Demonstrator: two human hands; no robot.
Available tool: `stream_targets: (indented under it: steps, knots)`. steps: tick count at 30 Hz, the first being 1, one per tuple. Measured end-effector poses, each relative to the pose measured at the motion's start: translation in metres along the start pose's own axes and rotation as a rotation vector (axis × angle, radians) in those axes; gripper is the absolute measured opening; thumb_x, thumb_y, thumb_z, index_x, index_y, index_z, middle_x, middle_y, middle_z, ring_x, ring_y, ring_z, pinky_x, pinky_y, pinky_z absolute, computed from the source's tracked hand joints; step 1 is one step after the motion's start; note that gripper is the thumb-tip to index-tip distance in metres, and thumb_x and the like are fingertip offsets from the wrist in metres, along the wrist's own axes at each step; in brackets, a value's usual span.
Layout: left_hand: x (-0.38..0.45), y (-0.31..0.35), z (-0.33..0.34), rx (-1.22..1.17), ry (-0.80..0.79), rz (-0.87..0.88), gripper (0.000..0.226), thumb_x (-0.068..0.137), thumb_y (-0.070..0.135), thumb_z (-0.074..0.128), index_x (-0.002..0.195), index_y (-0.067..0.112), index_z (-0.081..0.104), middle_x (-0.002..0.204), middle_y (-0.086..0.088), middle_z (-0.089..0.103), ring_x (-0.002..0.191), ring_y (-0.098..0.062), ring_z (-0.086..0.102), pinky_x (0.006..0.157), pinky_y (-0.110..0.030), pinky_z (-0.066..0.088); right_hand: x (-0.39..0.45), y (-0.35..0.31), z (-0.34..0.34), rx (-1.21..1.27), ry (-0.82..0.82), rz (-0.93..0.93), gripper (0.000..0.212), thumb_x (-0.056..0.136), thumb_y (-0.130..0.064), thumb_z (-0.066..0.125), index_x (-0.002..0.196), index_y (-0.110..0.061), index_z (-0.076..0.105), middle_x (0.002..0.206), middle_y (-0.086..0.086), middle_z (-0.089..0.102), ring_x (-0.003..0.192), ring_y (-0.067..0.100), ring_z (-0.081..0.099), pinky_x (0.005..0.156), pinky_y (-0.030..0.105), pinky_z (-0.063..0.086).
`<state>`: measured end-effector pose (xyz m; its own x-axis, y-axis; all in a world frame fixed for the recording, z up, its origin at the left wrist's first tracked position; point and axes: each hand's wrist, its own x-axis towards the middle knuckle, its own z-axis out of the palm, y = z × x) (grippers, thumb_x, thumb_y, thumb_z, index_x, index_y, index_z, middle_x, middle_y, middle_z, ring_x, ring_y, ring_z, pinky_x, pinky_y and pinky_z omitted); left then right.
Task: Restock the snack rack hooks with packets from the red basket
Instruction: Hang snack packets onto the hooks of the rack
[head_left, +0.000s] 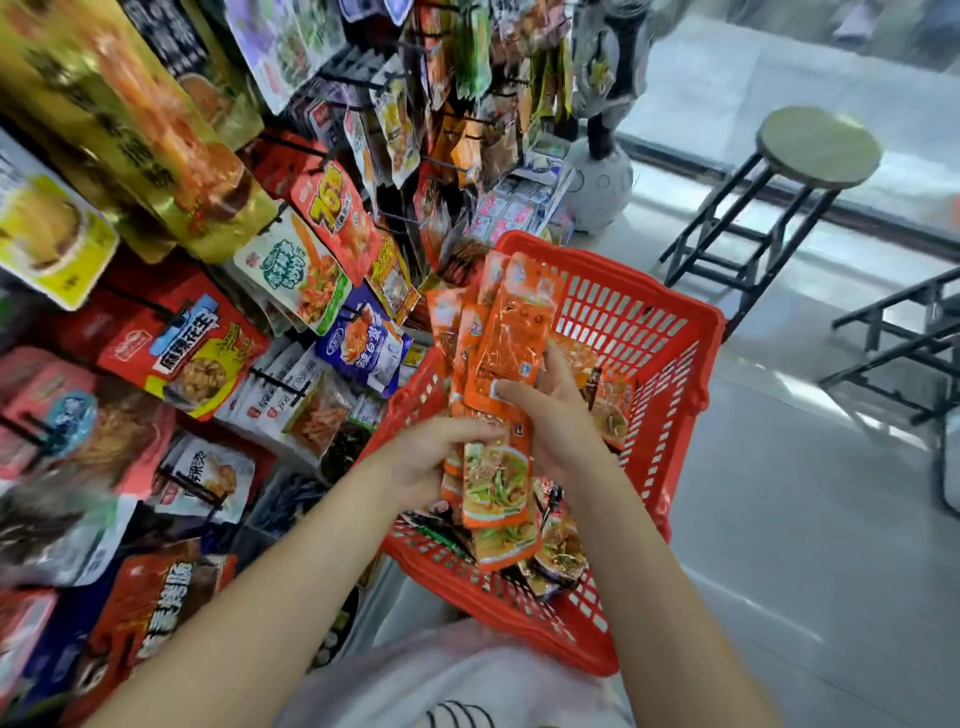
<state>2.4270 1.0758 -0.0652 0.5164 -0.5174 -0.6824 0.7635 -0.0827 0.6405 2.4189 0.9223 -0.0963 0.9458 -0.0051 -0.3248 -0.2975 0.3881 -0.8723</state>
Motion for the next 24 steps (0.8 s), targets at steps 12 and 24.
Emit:
stream_targets:
  steps: [12, 24]
  knots:
    - [-0.008, 0.002, -0.013, 0.238, -0.088, -0.108, 0.019, 0.084, 0.009, 0.063, 0.095, -0.006, 0.068, 0.08, -0.017, 0.072, 0.063, -0.026, 0.071, 0.063, -0.028, 0.058, 0.0, 0.002, -0.001, 0.098, 0.081, 0.219, 0.043, 0.089, -0.031, 0.074, 0.128, -0.019, 0.059, 0.114, 0.008, 0.074, 0.104, 0.031, 0.072, 0.092, 0.051, 0.057]
    - [0.015, -0.004, -0.023, 0.301, 0.064, -0.191, 0.019, 0.086, 0.017, 0.074, 0.103, 0.014, 0.065, 0.094, -0.01, 0.072, 0.068, -0.01, 0.073, 0.061, -0.02, 0.058, 0.013, 0.017, -0.028, 0.183, 0.351, 0.171, 0.048, 0.082, -0.027, 0.083, 0.123, -0.018, 0.06, 0.114, 0.007, 0.074, 0.105, 0.031, 0.071, 0.09, 0.055, 0.056]
